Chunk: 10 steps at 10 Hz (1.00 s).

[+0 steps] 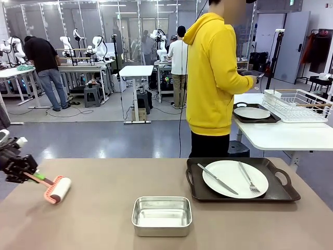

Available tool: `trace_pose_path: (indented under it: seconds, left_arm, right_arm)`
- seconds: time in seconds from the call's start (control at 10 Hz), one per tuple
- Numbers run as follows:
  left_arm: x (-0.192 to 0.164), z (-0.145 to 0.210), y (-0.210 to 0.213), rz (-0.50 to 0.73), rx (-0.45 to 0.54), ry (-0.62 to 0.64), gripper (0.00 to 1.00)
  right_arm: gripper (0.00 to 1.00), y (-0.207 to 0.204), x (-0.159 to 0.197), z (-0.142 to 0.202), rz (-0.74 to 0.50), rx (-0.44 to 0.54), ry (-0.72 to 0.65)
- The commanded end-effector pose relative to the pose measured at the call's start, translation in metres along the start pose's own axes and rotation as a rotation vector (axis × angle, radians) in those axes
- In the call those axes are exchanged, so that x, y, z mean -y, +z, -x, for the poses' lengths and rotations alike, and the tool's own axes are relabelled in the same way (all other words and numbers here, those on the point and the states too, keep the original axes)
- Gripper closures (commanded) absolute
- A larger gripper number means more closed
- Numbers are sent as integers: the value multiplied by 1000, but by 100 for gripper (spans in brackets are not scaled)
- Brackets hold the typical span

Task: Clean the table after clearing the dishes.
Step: When the left (or right) Handle tray is removed, use the left hand (or right hand) to clean the left (or right) side of the table with the Lint Roller.

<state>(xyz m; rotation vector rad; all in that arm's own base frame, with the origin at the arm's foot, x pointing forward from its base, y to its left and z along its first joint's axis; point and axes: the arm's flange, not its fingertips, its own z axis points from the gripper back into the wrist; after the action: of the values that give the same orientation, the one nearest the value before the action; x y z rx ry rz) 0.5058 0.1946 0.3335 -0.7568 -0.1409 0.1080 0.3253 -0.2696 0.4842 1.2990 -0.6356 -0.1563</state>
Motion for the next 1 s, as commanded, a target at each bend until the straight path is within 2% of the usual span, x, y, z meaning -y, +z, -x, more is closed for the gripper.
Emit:
trace_pose_path:
  seconds: [0.0, 0.2, 0.5, 0.9]
  left_arm:
    - [-42, -11, 12, -124, 12, -21, 79]
    - [-54, -10, 35, -147, 22, -12, 79]
    - [-52, -5, 50, -218, 32, -1, 79]
    - [-14, 1, 68, -268, 49, 44, 79]
  right_arm:
    - [0, 1, -3, 2, -6, 1, 4]
    - [0, 1, -3, 2, -6, 1, 4]
    - [0, 1, -3, 2, -6, 1, 4]
    - [0, 1, -3, 2, -6, 1, 4]
